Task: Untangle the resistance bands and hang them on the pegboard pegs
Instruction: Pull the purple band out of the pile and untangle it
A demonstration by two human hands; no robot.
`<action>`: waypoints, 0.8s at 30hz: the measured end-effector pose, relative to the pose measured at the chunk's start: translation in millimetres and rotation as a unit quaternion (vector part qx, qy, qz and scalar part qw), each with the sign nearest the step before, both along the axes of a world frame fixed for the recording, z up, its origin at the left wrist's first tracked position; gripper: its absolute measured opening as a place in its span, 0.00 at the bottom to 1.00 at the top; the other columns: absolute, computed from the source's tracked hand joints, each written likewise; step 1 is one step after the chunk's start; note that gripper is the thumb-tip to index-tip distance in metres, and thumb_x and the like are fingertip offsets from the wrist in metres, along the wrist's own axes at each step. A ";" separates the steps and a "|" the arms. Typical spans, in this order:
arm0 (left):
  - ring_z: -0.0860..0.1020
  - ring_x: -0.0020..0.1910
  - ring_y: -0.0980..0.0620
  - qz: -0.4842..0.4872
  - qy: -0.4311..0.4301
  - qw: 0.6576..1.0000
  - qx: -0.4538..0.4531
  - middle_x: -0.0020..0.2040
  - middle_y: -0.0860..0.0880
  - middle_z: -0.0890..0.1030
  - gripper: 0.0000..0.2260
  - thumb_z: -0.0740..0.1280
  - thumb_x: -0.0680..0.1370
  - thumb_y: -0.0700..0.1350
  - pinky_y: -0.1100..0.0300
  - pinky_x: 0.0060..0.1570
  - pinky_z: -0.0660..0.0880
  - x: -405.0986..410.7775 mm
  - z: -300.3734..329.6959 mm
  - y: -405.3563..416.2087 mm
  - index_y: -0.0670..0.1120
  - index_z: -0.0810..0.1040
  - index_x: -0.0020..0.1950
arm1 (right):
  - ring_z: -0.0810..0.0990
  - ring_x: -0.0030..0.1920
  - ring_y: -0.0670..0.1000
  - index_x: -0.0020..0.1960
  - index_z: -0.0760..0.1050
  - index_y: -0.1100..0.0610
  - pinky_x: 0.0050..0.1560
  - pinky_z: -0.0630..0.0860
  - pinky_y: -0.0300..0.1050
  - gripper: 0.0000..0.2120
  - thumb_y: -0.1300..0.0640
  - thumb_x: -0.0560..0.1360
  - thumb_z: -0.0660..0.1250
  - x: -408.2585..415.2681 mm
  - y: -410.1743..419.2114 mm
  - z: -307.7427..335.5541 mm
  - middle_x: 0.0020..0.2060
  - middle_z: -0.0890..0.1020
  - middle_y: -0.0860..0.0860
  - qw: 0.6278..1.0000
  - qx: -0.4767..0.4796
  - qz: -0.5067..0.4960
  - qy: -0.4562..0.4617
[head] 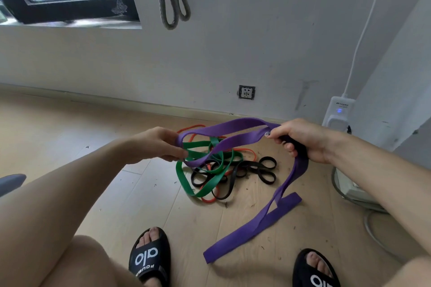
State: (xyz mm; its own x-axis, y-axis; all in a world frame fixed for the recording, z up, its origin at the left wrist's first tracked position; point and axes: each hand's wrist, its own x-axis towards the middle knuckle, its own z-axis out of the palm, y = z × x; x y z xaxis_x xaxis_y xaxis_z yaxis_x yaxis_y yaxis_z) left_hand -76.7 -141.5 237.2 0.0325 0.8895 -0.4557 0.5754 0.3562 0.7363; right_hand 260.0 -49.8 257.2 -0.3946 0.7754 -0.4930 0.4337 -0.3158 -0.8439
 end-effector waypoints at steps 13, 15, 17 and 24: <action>0.79 0.50 0.48 0.009 0.289 0.955 -0.060 0.54 0.48 0.79 0.25 0.75 0.75 0.45 0.54 0.51 0.80 -14.6 -21.5 5.3 0.47 0.69 0.68 | 0.67 0.25 0.47 0.43 0.75 0.60 0.25 0.65 0.38 0.08 0.60 0.77 0.73 -14.8 -19.7 11.2 0.30 0.72 0.54 0.982 0.051 0.183 -0.008; 0.73 0.62 0.49 -0.079 0.215 0.970 -0.079 0.64 0.52 0.73 0.38 0.79 0.73 0.45 0.55 0.63 0.74 2.7 -12.0 3.6 0.52 0.61 0.77 | 0.68 0.28 0.49 0.48 0.76 0.63 0.27 0.67 0.39 0.12 0.54 0.76 0.74 -23.4 -23.4 13.1 0.35 0.73 0.59 0.975 0.048 0.216 0.001; 0.68 0.71 0.51 -0.133 0.118 0.983 -0.053 0.73 0.53 0.69 0.45 0.80 0.71 0.48 0.53 0.70 0.69 27.0 0.8 4.4 0.58 0.55 0.80 | 0.69 0.28 0.50 0.47 0.77 0.62 0.29 0.68 0.42 0.14 0.51 0.76 0.74 -31.6 -27.1 14.9 0.36 0.75 0.59 0.970 0.045 0.238 0.004; 0.81 0.55 0.59 -0.188 0.057 0.961 0.195 0.54 0.57 0.83 0.20 0.78 0.72 0.49 0.59 0.55 0.77 95.3 33.8 7.5 0.53 0.77 0.61 | 0.75 0.31 0.51 0.46 0.78 0.61 0.32 0.72 0.42 0.07 0.71 0.71 0.70 -44.5 -34.6 22.3 0.32 0.78 0.54 0.964 0.098 0.247 0.011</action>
State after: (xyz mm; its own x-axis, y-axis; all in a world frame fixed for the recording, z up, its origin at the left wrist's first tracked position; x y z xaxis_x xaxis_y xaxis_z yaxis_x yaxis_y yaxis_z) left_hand 18.6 -134.0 271.1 0.3548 0.9285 -0.1100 0.6939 -0.1826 0.6966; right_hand 215.6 -84.5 279.5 -0.7478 0.5686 -0.3427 0.4714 0.0913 -0.8772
